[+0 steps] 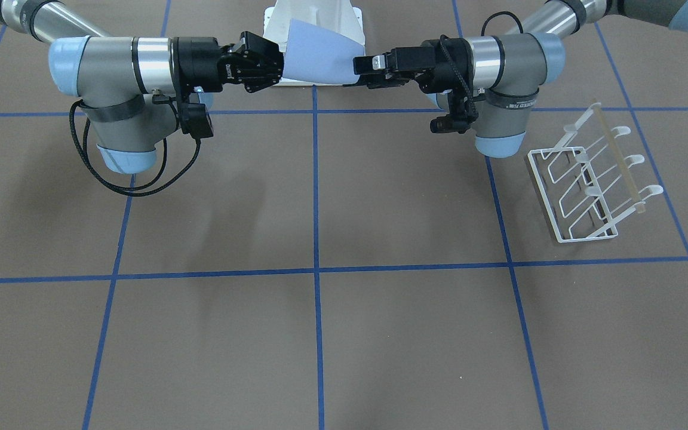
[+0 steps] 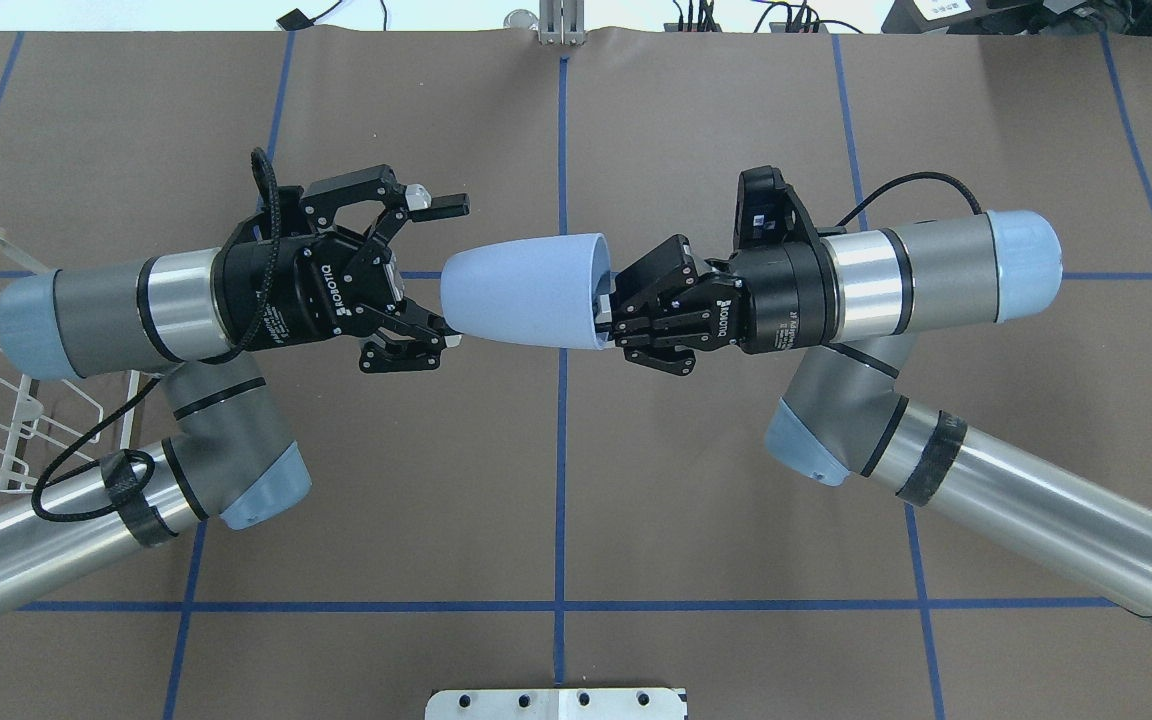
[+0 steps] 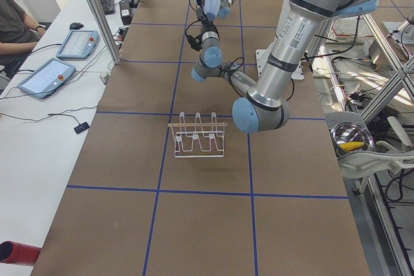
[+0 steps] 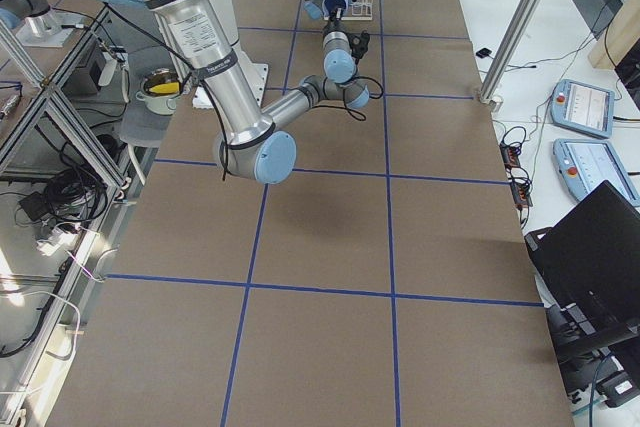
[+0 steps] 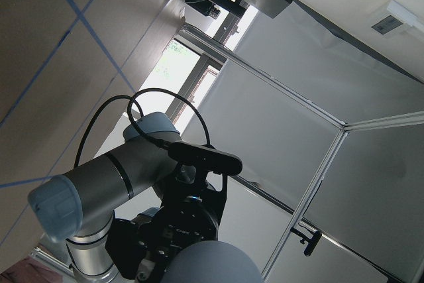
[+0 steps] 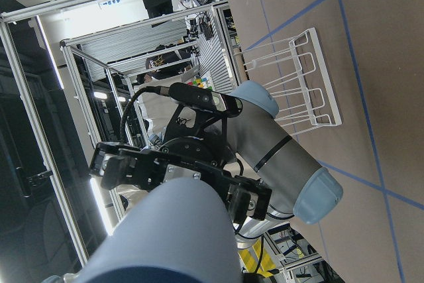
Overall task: Hang cup on cup holder
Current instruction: 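Move the left gripper to the cup's open end and close on it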
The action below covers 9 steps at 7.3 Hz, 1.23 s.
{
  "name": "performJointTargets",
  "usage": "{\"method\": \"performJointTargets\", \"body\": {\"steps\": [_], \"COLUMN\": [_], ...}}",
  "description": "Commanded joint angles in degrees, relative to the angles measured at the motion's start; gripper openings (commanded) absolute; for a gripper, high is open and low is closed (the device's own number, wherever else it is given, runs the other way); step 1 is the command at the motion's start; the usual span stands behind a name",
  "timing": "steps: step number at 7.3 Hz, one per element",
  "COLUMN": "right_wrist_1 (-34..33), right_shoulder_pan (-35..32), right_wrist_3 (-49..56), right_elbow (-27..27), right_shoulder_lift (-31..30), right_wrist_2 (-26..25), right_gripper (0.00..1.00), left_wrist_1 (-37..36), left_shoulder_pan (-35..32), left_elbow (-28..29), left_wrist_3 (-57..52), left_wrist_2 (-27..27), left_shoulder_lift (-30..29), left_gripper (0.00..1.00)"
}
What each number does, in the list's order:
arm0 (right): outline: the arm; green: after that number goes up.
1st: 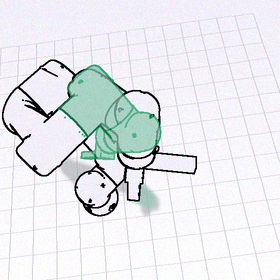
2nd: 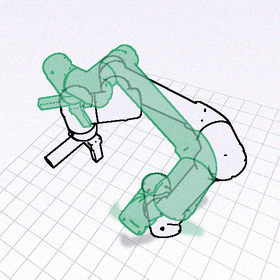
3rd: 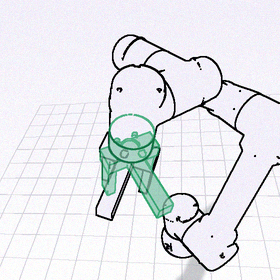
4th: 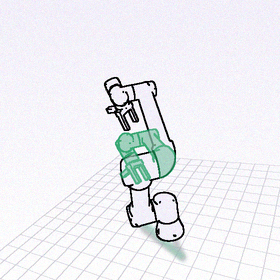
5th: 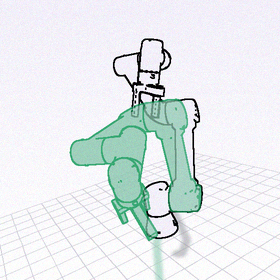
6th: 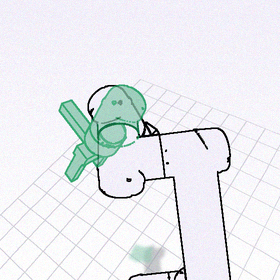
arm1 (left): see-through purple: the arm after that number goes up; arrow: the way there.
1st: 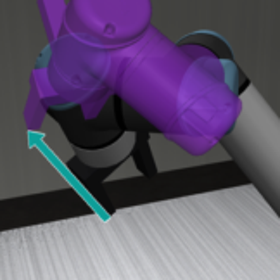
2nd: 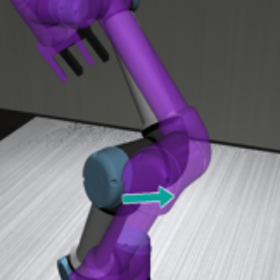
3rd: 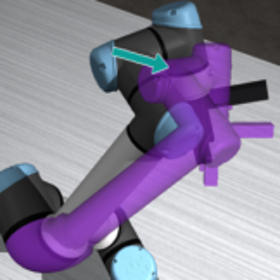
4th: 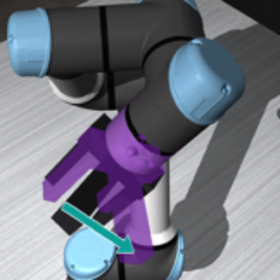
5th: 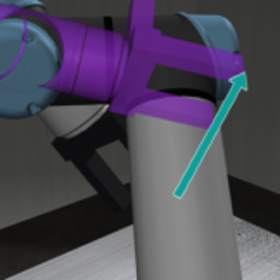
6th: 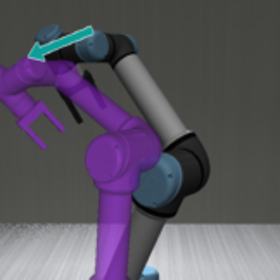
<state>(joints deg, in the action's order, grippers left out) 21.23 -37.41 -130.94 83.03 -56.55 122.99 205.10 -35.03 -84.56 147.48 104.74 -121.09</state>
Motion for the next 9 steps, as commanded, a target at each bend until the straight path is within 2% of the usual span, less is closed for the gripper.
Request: {"method": "performJointTargets", "body": {"steps": [1, 3, 4, 5, 6, 9], "right_wrist_1": [0.0, 0.0, 0.0, 0.0, 0.0, 0.1], "right_shoulder_pan": [0.2, 0.2, 0.2, 0.2, 0.1, -0.3], "right_wrist_3": [0.5, 0.5, 0.5, 0.9, 1.3, 5.7], "right_elbow": [-0.1, -0.1, -0.1, 0.0, 0.4, 1.4], "right_shoulder_lift": [-0.1, 0.0, 0.0, -0.1, -0.2, -2.7], "right_wrist_2": [0.0, -0.4, -0.4, -0.4, -0.9, -1.4], "right_gripper": [0.0, 0.0, 0.0, 0.0, 0.98, 1.0], "left_wrist_1": [0.0, 0.1, 0.2, 0.4, 0.6, 0.8], "left_shoulder_pan": [1.2, 2.2, 2.3, 2.3, 2.3, 2.2], "left_elbow": [-1.0, -1.1, -1.0, -1.0, -1.0, -1.5], "left_wrist_3": [0.1, 0.1, 0.1, 0.1, 0.1, 0.1], "left_wrist_2": [-0.1, -0.9, -1.2, -1.2, -1.2, -1.2], "left_shoulder_lift": [-0.1, -0.1, -0.1, 0.0, 0.2, 0.8], "left_gripper": [0.98, 0.97, 0.91, 0.62, 0.01, 0.0]}}
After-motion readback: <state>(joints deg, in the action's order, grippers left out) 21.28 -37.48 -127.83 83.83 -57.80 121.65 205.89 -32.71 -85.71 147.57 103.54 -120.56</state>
